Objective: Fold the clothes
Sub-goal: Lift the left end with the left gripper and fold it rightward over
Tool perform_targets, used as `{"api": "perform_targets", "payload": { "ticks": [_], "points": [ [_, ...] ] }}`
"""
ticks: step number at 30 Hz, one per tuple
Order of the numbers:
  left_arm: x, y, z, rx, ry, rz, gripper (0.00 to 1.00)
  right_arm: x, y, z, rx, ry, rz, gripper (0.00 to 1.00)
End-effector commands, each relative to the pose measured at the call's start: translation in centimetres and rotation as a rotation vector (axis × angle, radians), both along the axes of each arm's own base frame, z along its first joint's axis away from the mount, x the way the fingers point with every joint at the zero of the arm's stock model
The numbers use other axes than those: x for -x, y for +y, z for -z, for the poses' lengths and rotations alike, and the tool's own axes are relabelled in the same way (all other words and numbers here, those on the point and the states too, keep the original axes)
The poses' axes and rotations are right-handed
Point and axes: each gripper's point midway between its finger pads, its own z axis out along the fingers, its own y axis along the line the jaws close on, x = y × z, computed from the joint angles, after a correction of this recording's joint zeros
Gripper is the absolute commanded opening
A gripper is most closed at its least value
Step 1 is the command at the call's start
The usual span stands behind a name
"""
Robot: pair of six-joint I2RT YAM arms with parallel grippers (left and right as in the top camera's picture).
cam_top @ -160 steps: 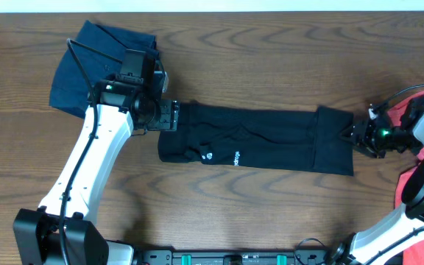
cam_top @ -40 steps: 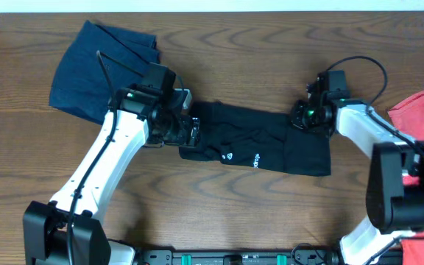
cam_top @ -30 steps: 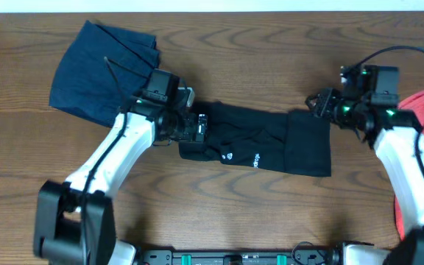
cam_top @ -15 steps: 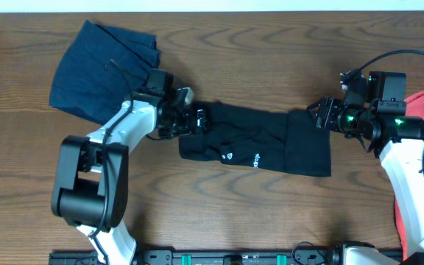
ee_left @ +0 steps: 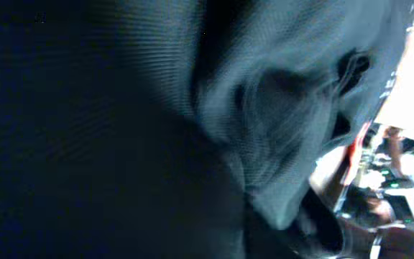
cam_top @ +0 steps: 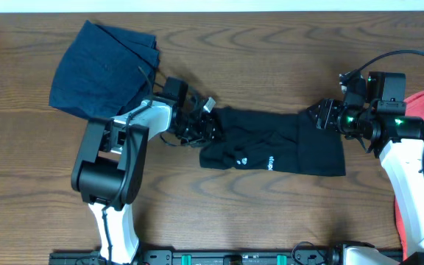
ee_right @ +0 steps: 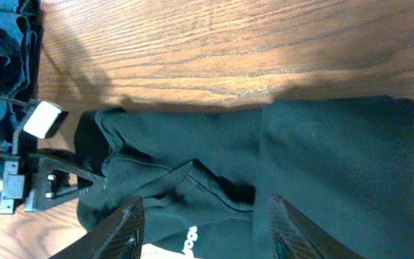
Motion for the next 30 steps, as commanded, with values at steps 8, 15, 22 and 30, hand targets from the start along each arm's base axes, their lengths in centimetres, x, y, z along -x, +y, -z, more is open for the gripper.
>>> {"api": "perform_targets", "payload": {
  "ticks": [8, 15, 22, 30],
  "points": [
    [1.3, 4.9, 0.8, -0.29, 0.067, -0.038, 0.06, 0.1, 0.1, -0.2, 0.003, -0.008, -0.014, 0.52],
    [-0.1, 11.9, -6.8, -0.535, -0.042, -0.074, 0.06, 0.0, 0.0, -0.2, 0.003, -0.011, -0.014, 0.52],
    [-1.1, 11.5, -13.5, -0.521, -0.164, -0.091, 0.06, -0.1, 0.0, -0.3, 0.006, -0.019, -0.012, 0.53],
    [0.3, 3.1, -13.9, -0.464, -0.228, 0.018, 0.06, -0.2, -1.3, 0.2, 0.07, -0.006, 0.031, 0.55]
  ]
}}
